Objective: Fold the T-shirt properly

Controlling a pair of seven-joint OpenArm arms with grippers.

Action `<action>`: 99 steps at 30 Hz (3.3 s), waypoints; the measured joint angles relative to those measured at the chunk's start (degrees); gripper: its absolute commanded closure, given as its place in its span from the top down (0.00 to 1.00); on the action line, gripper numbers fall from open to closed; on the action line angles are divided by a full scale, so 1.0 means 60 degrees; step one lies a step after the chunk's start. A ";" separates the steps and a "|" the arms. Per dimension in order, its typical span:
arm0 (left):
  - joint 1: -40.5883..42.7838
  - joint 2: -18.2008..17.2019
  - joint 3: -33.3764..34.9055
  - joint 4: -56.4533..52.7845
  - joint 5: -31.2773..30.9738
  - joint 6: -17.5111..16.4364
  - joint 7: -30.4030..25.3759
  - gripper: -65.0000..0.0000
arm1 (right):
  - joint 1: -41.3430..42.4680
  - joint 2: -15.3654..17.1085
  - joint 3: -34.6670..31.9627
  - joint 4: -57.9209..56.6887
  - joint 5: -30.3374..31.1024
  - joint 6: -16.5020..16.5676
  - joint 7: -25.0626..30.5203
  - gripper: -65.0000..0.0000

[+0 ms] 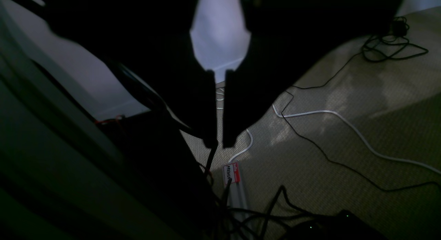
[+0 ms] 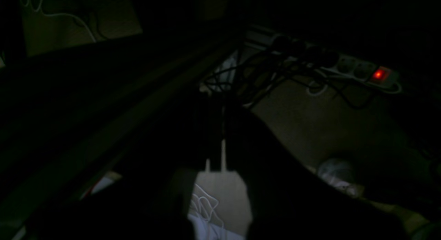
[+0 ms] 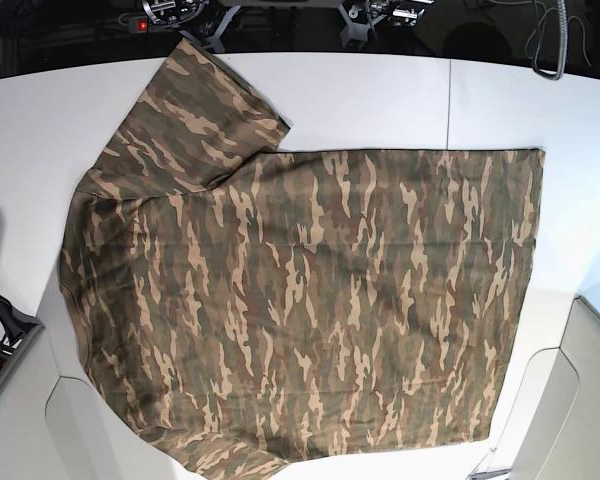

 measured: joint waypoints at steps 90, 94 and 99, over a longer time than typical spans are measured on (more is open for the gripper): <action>0.6415 -0.2331 -0.8251 1.5526 -0.6277 -0.2284 0.4313 0.60 | -0.4564 0.2062 0.5672 1.3030 0.8375 0.2368 -0.7544 0.43; 0.5978 -0.2681 -0.8247 1.4987 -0.6280 -0.2280 0.4262 0.70 | -0.4433 0.2065 0.4903 1.3016 0.7603 0.1756 -0.7074 0.43; 0.5384 -0.2965 -0.8247 1.3843 -0.6229 -0.2280 0.4193 0.73 | -0.4113 0.2058 0.4229 1.3016 0.7413 0.1596 -0.7045 0.43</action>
